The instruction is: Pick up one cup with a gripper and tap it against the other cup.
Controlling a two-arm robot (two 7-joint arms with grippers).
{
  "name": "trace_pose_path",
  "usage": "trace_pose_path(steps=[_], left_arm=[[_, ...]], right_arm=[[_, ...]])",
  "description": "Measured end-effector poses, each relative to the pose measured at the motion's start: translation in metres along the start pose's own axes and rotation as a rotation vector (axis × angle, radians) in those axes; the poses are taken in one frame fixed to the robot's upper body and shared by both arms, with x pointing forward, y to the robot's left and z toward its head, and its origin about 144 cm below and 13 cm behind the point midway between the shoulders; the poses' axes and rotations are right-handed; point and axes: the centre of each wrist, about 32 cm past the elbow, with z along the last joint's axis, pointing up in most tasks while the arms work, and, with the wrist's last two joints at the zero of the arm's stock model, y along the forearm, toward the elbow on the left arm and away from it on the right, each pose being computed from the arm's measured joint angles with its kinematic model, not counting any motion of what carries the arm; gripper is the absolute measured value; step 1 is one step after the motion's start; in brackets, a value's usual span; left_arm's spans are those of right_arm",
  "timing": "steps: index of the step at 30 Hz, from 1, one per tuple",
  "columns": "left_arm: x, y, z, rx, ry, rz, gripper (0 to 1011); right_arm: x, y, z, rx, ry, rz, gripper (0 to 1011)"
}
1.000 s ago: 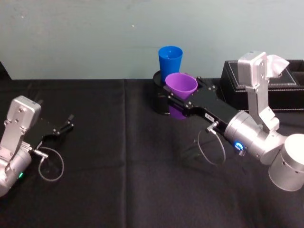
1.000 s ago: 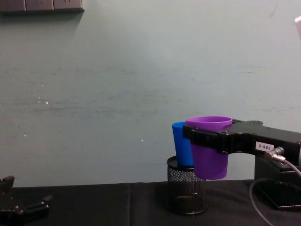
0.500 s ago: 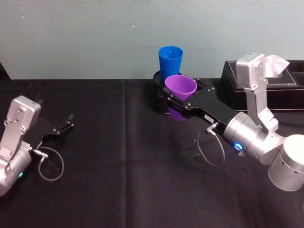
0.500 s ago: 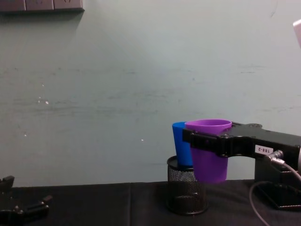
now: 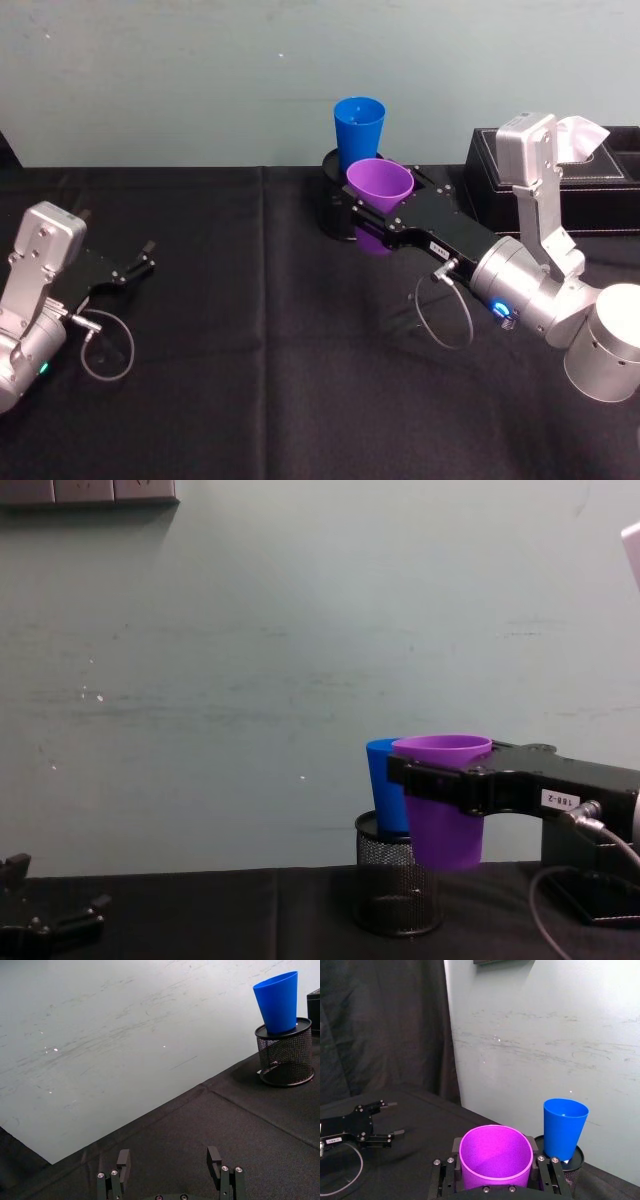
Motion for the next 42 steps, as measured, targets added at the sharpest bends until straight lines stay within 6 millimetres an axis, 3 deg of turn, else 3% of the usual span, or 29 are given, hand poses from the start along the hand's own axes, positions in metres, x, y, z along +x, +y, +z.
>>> trace_pose_path(steps=[42], left_arm=[[0.0000,0.0000,0.0000,0.000,0.000,0.000,1000]], right_arm=[[0.0001,0.0000,-0.0003,-0.001,0.000,0.001,735]])
